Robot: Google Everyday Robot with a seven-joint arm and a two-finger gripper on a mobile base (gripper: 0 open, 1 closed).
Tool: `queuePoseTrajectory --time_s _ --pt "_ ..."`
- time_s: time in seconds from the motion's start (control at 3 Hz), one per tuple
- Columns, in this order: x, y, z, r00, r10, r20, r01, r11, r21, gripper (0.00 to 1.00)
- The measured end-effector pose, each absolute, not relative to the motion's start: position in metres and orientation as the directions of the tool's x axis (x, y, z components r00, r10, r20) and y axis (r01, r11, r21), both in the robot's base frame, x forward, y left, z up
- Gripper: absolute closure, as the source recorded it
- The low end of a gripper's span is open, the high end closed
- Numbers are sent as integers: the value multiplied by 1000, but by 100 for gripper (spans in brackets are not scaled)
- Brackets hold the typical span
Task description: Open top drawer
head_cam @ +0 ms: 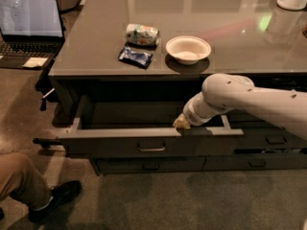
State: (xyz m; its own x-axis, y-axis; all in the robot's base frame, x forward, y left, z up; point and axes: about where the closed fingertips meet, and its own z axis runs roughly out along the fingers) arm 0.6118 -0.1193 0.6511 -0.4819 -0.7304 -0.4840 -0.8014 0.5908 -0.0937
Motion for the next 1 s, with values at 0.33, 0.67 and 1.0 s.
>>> queuePoseTrajectory --time_s 0.33,0.67,1.0 --pt "613 -119 651 -482 -730 -484 -801 591 -94 0" --pt "614 -145 659 -505 -756 -415 -814 578 -63 0" --pt "612 -145 659 -506 -760 -409 -817 574 -57 0"
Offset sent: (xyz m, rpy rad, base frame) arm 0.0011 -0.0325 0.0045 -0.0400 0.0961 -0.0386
